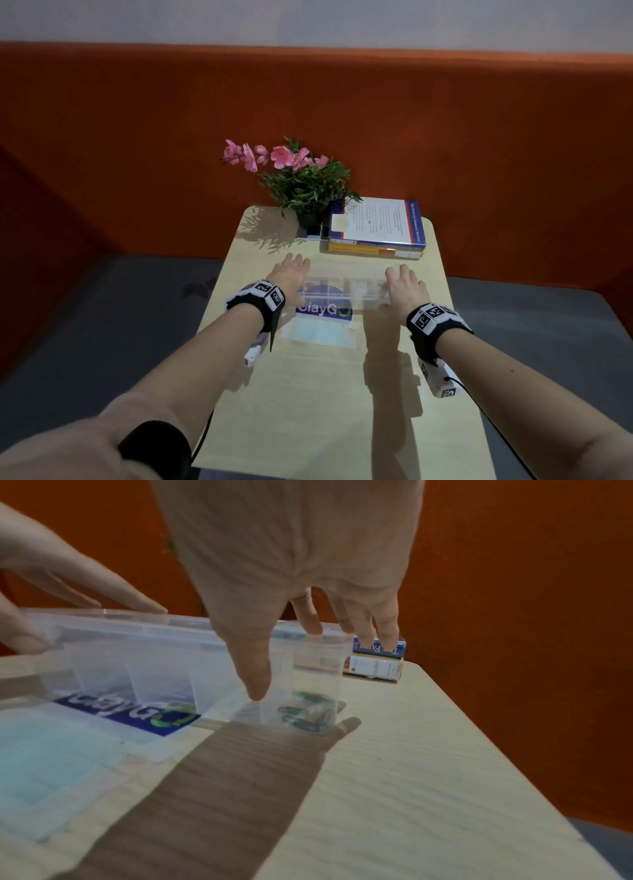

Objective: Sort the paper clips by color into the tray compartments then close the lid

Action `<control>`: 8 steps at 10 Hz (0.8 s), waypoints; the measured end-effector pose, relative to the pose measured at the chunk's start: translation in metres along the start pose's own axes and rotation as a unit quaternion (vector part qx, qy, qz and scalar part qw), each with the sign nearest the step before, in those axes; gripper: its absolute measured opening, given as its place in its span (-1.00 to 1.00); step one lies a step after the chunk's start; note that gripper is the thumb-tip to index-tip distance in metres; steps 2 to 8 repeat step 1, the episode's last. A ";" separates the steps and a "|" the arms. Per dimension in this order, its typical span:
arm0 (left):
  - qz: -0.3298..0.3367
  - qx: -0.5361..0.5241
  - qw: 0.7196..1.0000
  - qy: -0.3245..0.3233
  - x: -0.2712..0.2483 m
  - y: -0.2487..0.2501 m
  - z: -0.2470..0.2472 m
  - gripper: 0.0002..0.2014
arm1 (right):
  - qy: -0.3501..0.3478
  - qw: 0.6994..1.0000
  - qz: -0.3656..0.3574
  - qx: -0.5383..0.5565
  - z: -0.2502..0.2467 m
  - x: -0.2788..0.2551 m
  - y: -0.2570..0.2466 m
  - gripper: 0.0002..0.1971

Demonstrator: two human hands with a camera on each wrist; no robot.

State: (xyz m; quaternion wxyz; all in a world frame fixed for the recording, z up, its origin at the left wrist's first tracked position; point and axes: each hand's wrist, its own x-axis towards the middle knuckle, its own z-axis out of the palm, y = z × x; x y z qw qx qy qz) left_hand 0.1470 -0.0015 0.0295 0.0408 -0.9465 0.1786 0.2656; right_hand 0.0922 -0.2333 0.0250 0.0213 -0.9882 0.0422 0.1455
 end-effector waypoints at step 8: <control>-0.009 -0.038 0.998 0.053 -0.010 -0.001 0.006 -0.01 | 0.003 0.999 0.017 0.029 0.002 -0.006 0.001 -0.27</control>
